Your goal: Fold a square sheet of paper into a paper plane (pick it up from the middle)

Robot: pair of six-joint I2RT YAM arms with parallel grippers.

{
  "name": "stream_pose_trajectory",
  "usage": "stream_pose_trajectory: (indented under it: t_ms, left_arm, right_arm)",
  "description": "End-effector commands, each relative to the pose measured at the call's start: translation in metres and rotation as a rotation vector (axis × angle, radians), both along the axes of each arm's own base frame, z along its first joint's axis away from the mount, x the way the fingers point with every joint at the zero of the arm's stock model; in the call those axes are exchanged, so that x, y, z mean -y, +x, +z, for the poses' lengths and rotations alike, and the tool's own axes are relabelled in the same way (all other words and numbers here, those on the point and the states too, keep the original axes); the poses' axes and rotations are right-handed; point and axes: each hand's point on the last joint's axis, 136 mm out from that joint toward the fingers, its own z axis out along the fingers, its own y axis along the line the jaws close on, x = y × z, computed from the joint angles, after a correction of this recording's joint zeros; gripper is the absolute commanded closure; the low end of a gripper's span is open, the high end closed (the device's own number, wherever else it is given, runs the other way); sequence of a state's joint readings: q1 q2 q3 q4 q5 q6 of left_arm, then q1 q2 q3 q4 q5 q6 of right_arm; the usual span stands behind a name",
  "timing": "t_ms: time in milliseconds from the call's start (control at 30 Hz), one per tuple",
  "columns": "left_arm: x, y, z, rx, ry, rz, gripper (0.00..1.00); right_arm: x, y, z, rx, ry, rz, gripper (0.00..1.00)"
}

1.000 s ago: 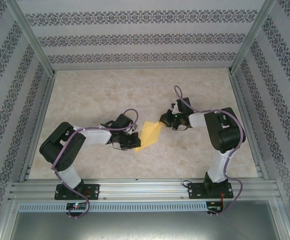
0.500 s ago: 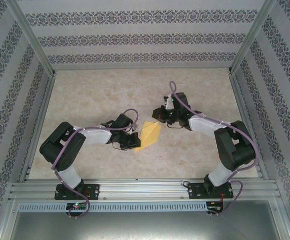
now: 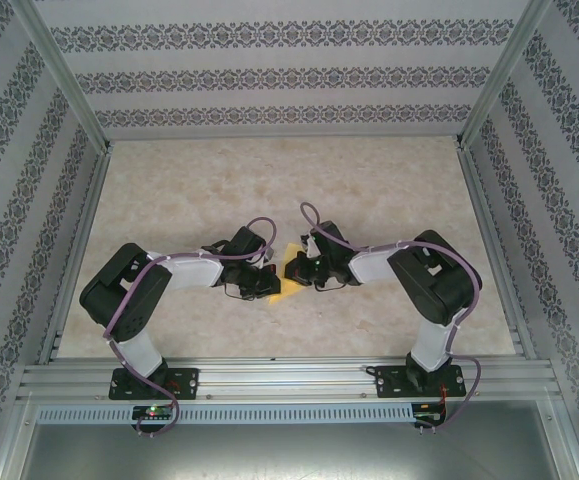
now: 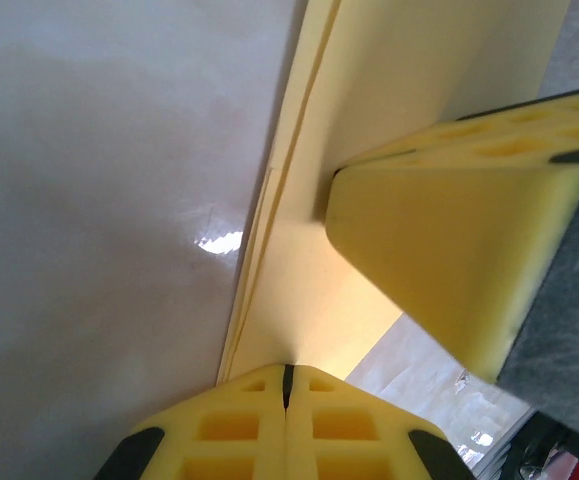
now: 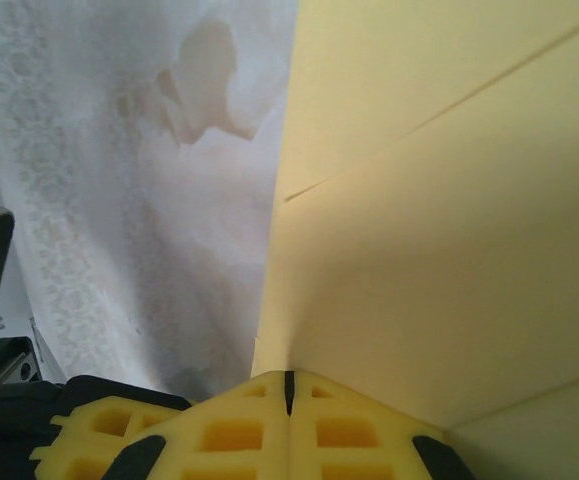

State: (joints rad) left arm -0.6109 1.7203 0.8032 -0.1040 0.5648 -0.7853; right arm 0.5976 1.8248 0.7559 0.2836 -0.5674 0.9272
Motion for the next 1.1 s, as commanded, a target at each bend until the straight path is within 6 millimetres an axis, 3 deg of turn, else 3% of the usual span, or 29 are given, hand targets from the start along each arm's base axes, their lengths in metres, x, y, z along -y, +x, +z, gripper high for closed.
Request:
stream_pose_trajectory:
  t_ms: [0,433,533,700,833,933,1067]
  left_arm:
    - [-0.045,-0.043,-0.048,-0.177,0.22,0.0,1.0]
    - [-0.045,-0.044,-0.047,-0.181,0.223,-0.009,1.0]
    - [-0.045,-0.044,-0.047,-0.18,0.221,-0.01,1.0]
    - [-0.044,-0.043,-0.045,-0.176,0.216,-0.011,1.0]
    - [-0.043,-0.043,-0.045,-0.175,0.213,-0.01,1.0]
    - [-0.043,-0.042,-0.045,-0.175,0.213,-0.011,1.0]
    - [-0.042,-0.042,-0.045,-0.173,0.209,-0.014,1.0]
  right_arm:
    - [0.032,0.012,-0.03,-0.033,-0.076,-0.11,1.0]
    - [0.112,0.094,-0.019,0.005,-0.059,-0.287,1.0]
    - [0.117,0.104,-0.007,0.012,-0.004,-0.282,1.0]
    - [0.109,0.103,0.039,0.088,0.034,-0.226,0.98]
    - [0.095,0.084,0.07,0.156,0.016,-0.19,0.98]
    - [0.069,0.065,0.073,0.15,0.04,-0.144,0.99]
    - [0.042,0.048,0.061,0.122,0.059,-0.109,0.99]
